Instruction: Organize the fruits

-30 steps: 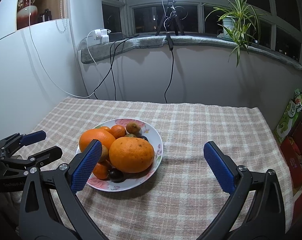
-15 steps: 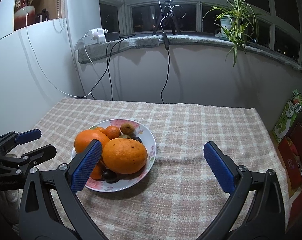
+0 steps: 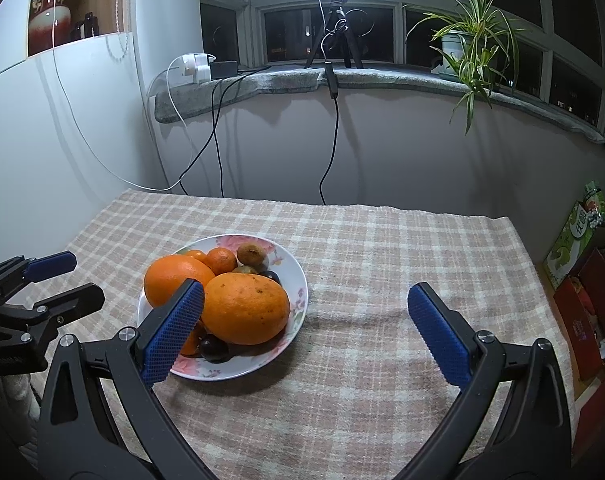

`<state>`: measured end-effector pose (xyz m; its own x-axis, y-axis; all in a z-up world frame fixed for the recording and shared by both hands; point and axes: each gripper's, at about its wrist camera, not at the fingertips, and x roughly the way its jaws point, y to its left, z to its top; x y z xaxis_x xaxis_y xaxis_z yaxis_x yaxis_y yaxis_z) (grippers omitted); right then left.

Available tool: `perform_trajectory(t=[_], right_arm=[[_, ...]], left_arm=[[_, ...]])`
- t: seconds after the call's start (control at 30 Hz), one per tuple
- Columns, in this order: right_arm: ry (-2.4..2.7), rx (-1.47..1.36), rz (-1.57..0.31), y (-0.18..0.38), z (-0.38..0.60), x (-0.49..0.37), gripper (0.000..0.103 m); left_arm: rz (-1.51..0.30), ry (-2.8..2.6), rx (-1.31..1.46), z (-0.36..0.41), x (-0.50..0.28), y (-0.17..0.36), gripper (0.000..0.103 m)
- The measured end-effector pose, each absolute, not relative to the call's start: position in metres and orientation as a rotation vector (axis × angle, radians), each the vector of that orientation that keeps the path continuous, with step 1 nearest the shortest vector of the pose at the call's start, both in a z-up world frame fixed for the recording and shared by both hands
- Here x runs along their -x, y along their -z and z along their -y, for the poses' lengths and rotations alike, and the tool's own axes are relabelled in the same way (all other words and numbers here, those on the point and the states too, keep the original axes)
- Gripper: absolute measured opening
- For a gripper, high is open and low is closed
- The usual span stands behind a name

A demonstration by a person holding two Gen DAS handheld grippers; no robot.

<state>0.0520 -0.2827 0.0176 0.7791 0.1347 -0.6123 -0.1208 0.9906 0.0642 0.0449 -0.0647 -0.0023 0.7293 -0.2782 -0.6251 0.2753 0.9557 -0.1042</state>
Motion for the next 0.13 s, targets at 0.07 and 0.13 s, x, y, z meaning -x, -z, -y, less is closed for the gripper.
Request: perform_trajectory(t=[0.07, 0.13], right_arm=[[-0.136, -0.021, -0.663, -0.0173, 0.2831, -0.0523, 0.103], [-0.134, -0.020, -0.665, -0.0165, 0.2836, -0.0523, 0.103]], left_arm=[[-0.690, 0.310, 0.005, 0.0643, -0.0450, 0.0024, 0.081], [-0.693, 0.305, 0.001, 0.0624, -0.0452, 0.0036, 0.081]])
